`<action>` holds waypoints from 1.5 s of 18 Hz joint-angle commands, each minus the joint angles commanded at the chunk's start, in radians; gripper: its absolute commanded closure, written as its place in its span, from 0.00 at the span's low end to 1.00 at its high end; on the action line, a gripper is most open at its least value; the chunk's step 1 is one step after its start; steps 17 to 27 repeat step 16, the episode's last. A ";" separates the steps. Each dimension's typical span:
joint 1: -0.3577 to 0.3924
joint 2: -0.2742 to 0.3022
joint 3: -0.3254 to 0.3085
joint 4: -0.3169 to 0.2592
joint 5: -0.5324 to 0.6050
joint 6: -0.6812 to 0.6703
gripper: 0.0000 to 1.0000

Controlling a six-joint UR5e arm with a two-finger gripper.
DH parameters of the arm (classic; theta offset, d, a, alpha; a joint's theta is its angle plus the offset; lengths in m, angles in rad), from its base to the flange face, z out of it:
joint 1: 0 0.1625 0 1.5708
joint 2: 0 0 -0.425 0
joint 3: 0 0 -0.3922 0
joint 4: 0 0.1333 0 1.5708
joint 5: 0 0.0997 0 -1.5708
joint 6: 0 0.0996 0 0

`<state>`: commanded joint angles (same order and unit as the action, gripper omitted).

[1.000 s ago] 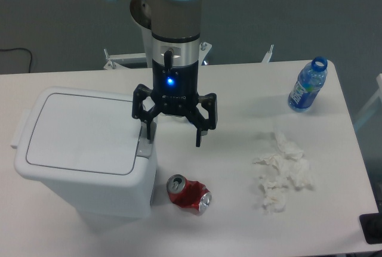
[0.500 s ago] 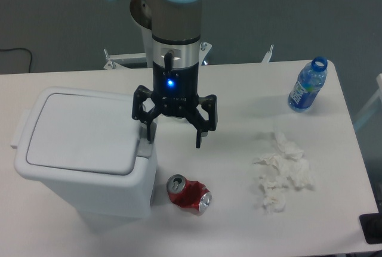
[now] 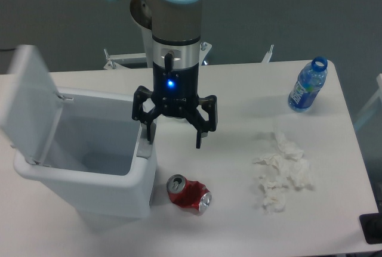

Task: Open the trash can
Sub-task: 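Hold the gripper on the latch while the white lid springs open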

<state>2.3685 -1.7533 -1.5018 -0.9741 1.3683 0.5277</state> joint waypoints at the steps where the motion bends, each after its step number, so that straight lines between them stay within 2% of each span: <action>1: 0.000 0.000 0.005 0.002 0.000 0.006 0.00; 7: 0.031 -0.002 0.015 0.005 0.002 0.133 0.00; 10: 0.049 -0.003 0.015 0.005 0.005 0.245 0.00; 14: 0.066 -0.029 0.014 0.006 0.057 0.353 0.00; 16: 0.066 -0.031 0.014 0.006 0.106 0.365 0.00; 27: 0.066 -0.031 0.014 0.006 0.106 0.365 0.00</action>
